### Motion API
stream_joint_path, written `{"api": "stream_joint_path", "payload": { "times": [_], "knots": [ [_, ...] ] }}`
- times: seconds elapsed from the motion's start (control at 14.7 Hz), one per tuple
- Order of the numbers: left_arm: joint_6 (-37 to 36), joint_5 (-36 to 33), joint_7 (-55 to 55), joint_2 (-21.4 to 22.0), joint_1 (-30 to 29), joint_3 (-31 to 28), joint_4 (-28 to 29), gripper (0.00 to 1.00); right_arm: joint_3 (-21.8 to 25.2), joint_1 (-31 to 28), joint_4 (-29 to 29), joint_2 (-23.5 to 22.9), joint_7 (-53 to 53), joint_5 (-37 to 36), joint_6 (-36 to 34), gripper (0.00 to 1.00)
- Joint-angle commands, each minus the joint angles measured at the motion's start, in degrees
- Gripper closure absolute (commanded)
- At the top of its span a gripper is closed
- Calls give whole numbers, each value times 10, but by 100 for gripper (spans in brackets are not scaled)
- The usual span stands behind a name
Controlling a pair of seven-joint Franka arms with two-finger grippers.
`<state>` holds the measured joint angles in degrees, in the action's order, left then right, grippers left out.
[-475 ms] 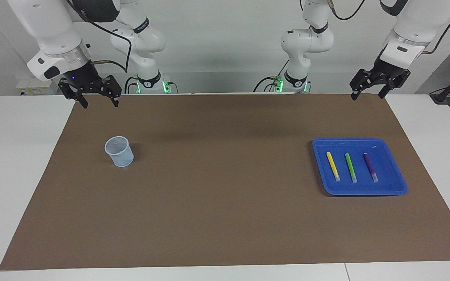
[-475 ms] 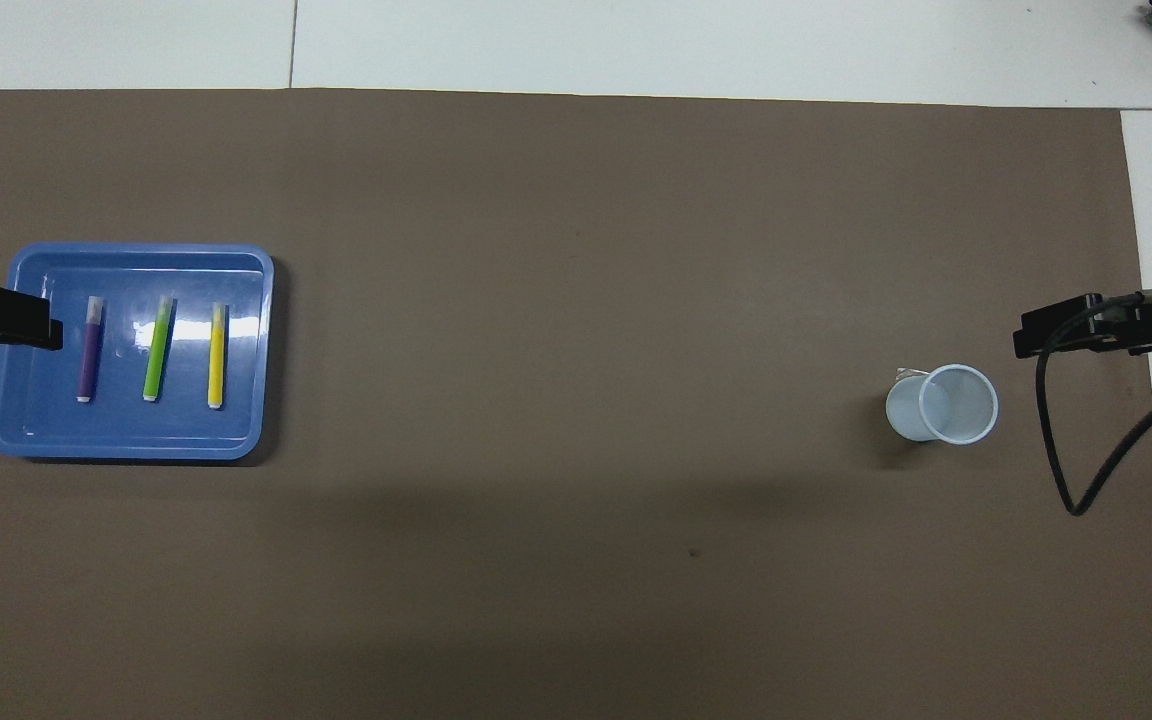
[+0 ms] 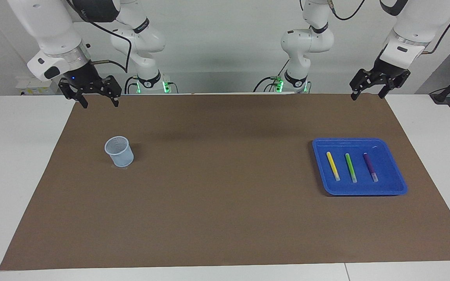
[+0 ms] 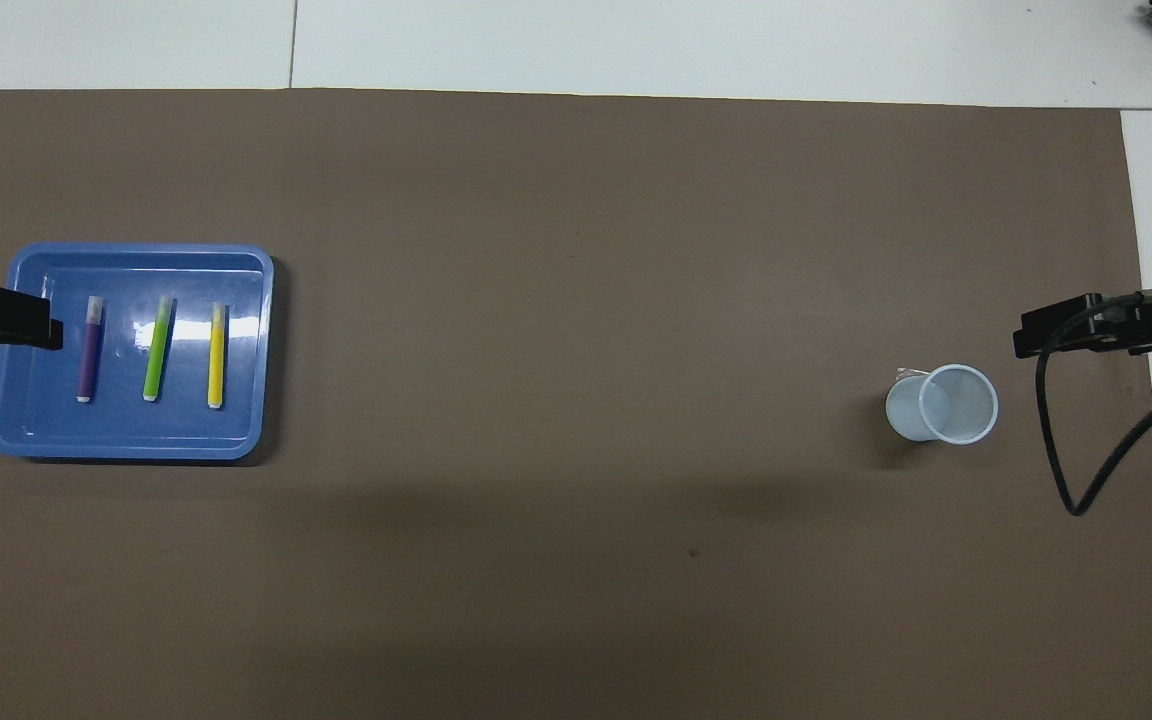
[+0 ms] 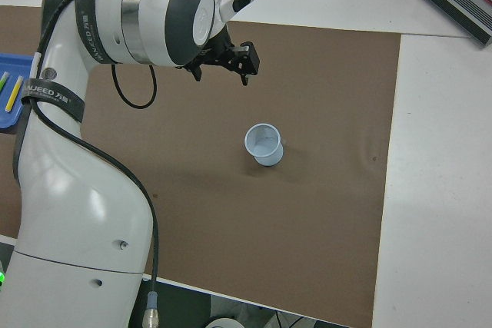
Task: Transfer and insert pens with both arms
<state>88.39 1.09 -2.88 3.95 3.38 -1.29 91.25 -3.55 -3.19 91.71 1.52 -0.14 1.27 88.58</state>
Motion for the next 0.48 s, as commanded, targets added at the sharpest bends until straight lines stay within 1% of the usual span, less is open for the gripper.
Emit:
{"api": "stream_joint_path", "payload": {
  "times": [0.0, 0.41],
  "knots": [
    [-2, 8, 8, 6, -4, -2, 4, 0, -2, -4, 8, 7, -13, -2, 5, 0],
    [6, 11, 8, 6, -3, -1, 7, 0, -2, -4, 8, 7, -13, -2, 5, 0]
  ]
}}
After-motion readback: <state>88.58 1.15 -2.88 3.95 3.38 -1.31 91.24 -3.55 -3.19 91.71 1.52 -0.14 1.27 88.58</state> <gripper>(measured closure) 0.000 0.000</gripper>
